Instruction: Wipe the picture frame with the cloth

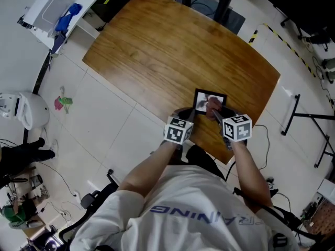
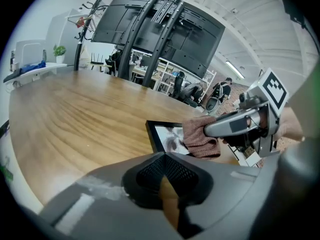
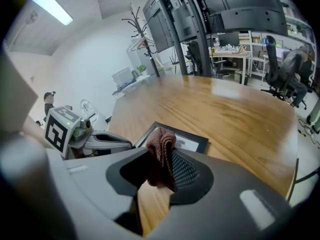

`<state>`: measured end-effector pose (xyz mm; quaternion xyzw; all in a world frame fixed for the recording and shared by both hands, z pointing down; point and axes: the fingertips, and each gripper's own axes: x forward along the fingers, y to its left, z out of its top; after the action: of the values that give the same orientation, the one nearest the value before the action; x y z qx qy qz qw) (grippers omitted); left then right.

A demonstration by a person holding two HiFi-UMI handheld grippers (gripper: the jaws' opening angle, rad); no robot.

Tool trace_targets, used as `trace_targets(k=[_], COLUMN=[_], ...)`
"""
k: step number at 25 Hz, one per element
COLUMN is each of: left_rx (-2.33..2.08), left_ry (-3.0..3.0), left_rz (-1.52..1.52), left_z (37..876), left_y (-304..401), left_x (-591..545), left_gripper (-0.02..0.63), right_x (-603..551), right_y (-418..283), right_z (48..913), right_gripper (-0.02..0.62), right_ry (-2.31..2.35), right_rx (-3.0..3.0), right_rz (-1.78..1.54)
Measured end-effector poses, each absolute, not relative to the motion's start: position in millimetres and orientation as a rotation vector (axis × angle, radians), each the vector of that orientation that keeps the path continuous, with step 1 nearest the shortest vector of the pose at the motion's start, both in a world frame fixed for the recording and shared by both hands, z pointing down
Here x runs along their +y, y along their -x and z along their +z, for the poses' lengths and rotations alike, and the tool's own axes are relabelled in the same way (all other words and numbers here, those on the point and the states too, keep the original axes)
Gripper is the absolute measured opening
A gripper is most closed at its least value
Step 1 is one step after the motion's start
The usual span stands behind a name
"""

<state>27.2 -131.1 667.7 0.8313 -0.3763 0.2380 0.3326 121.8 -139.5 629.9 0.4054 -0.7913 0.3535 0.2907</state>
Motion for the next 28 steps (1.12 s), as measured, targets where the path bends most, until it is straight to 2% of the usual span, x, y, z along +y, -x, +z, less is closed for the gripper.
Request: trace_targets(k=[9, 20, 24, 28], left_rx=[-0.988, -0.984, -1.053, -1.171], left_ry=[-2.182, -2.198, -2.233, -2.327], left_rz=[0.634, 0.651, 0.581, 0.474], left_z=[669.4, 669.4, 638.3, 573.1], left_y=[-27.2, -22.1, -8.6, 0.2], left_x=[-131.0, -133.6, -155.7, -202.6], left_gripper=[0.003, 0.003, 0.003, 0.003], right_x=[-126.8, -120.5, -135.0, -161.7], right_y=[-171.4, -180.6, -183.6, -198.2], right_z=[629.5, 618.3, 591.4, 551.5], right_gripper=[0.118, 0.118, 0.118, 0.118], right_ry=[-1.224, -1.307, -1.403, -1.506], right_rx=[-2.066, -2.14, -2.226, -2.286], right_rz=[1.001, 0.917, 0.801, 0.693])
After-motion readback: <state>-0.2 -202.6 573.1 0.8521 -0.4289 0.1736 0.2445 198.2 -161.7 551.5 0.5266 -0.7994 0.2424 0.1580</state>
